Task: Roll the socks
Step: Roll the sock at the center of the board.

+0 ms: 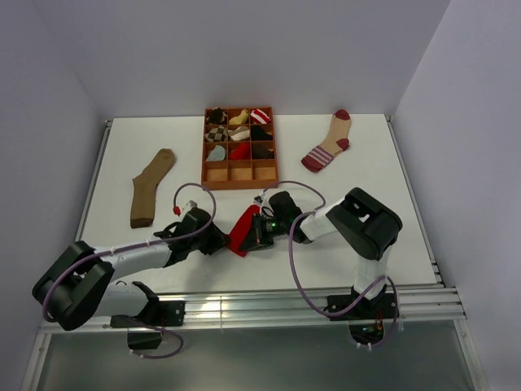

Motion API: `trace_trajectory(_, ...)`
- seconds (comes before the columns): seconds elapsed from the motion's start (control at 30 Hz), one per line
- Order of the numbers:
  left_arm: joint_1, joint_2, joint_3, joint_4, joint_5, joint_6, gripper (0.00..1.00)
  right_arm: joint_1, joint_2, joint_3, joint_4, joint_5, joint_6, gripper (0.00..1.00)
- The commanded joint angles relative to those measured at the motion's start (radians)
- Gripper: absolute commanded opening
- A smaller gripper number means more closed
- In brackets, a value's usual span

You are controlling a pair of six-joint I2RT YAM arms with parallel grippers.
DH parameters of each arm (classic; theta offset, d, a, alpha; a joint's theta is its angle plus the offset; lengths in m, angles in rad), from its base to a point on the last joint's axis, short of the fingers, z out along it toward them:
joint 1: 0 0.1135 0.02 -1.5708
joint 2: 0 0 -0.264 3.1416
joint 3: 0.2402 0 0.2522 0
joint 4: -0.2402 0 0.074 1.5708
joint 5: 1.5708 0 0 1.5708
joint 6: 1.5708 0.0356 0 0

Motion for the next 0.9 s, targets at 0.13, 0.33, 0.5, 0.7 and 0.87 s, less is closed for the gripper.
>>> trace_trajectory(0.13,0.001,0.125,0.146,-0.234,-0.036,0.072,0.32,-0.011,-0.052,-0.025,-0.224,0.201,-0.149,0.09)
trace_trajectory(0.33,-0.002,0.207,0.305,-0.419,-0.059,0.157,0.28,0.013,-0.197,-0.042,-0.285,0.353,-0.245,0.37)
trace_trajectory(0.5,-0.002,0.296,0.428,-0.507,-0.049,0.239,0.28,0.087,-0.374,-0.045,-0.352,0.609,-0.334,0.47)
trace_trajectory(0.7,-0.002,0.408,0.560,-0.619,-0.052,0.326,0.29,0.268,-0.455,-0.028,-0.371,0.930,-0.483,0.53)
trace_trajectory(0.87,-0.002,0.464,0.620,-0.647,-0.027,0.380,0.29,0.373,-0.399,0.030,-0.382,1.048,-0.569,0.55)
